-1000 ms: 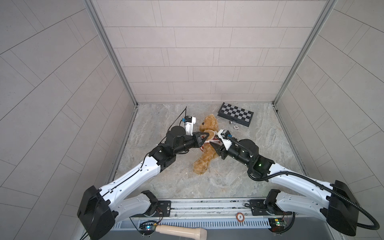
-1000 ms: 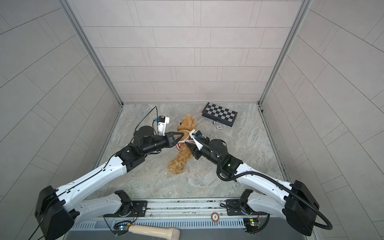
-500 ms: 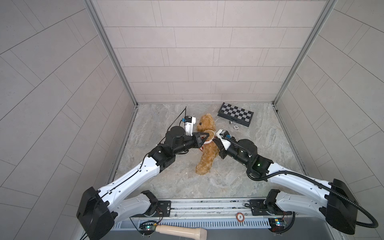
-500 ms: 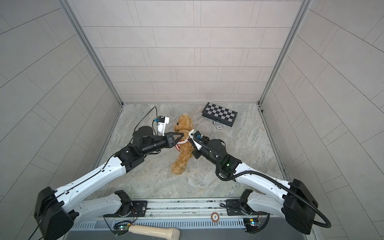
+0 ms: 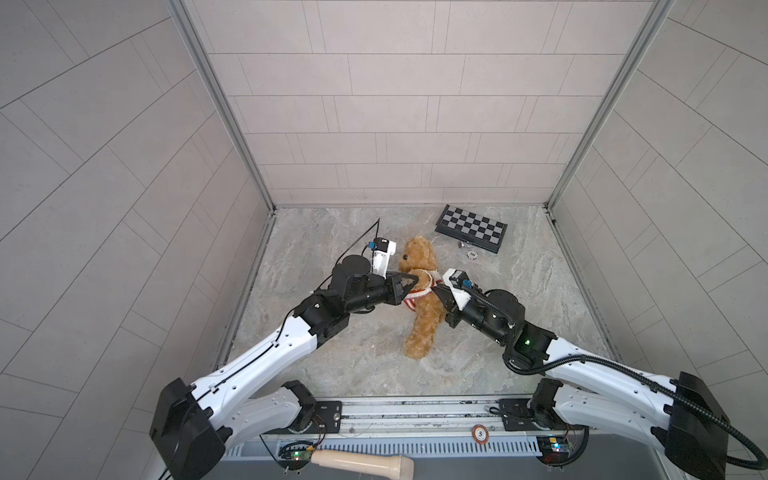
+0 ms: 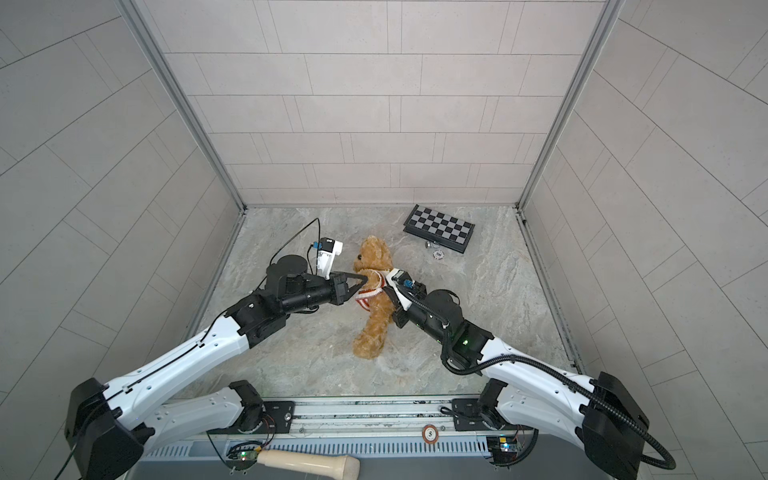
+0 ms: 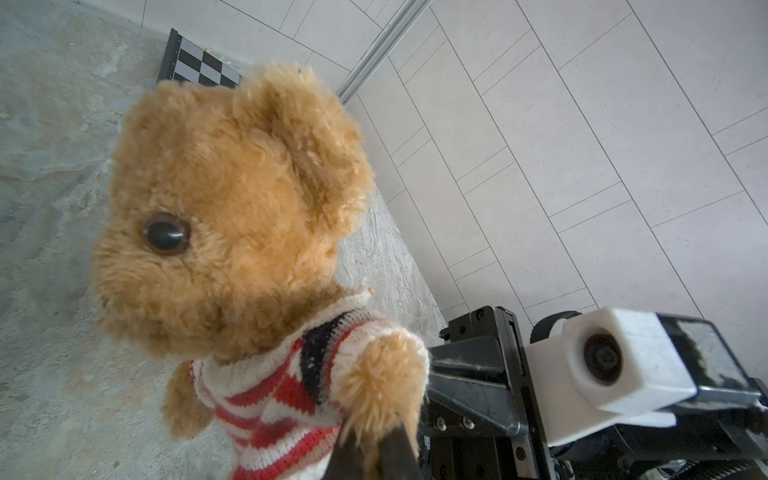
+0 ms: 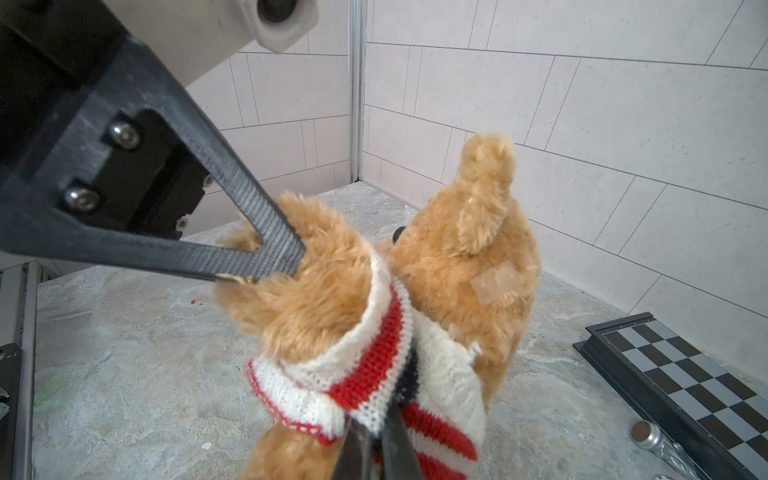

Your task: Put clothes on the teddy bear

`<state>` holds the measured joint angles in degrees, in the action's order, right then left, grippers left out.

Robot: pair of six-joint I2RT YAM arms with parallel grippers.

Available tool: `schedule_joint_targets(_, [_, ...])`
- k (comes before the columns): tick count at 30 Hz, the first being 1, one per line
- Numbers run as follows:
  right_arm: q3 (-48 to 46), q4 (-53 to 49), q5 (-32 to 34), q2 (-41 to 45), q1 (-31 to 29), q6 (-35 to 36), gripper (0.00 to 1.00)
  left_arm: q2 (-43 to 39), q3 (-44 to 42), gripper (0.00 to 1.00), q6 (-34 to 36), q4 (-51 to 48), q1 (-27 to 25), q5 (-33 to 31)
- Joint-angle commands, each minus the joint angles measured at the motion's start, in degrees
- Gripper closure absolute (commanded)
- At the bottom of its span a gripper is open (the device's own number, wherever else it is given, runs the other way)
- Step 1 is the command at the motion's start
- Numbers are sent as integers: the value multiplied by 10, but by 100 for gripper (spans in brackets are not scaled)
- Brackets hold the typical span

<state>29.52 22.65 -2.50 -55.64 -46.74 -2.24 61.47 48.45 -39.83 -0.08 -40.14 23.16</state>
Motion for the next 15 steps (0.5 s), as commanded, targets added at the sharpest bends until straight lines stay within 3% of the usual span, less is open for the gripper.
schedule_joint_targets(1, [-13,-35,60,5,11,-7,100,-33,22,100,27,12,9,-9])
schedule_joint_targets(5, [-11,-44,65,11,11,-6,99,-36,26,100,34,6,10,4])
schedule_joint_targets(9, [-3,-48,49,14,12,0,92,-27,32,100,37,9,9,33])
schedule_joint_targets(15, [5,-54,28,22,12,4,94,-23,28,100,41,12,9,42])
